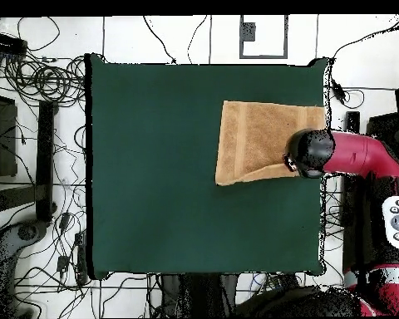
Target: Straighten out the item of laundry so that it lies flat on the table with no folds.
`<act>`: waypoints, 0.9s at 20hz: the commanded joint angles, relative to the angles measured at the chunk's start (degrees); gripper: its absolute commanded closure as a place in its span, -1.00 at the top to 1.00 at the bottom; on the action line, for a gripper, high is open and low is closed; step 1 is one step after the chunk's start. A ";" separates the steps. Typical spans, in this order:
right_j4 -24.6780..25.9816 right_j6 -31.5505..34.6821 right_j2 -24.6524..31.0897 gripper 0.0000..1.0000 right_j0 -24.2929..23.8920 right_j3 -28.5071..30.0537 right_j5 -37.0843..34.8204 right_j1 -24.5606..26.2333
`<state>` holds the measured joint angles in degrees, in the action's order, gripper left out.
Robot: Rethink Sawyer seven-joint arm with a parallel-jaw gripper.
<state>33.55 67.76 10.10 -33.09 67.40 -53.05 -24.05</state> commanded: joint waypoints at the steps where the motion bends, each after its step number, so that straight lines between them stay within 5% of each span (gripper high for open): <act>1: -2.00 2.62 -0.06 -1.00 1.17 3.19 -7.82 6.35; 18: -0.30 8.54 -7.06 -1.00 4.87 3.94 -15.38 4.07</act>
<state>33.55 67.76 4.95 -32.42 67.37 -62.84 -21.48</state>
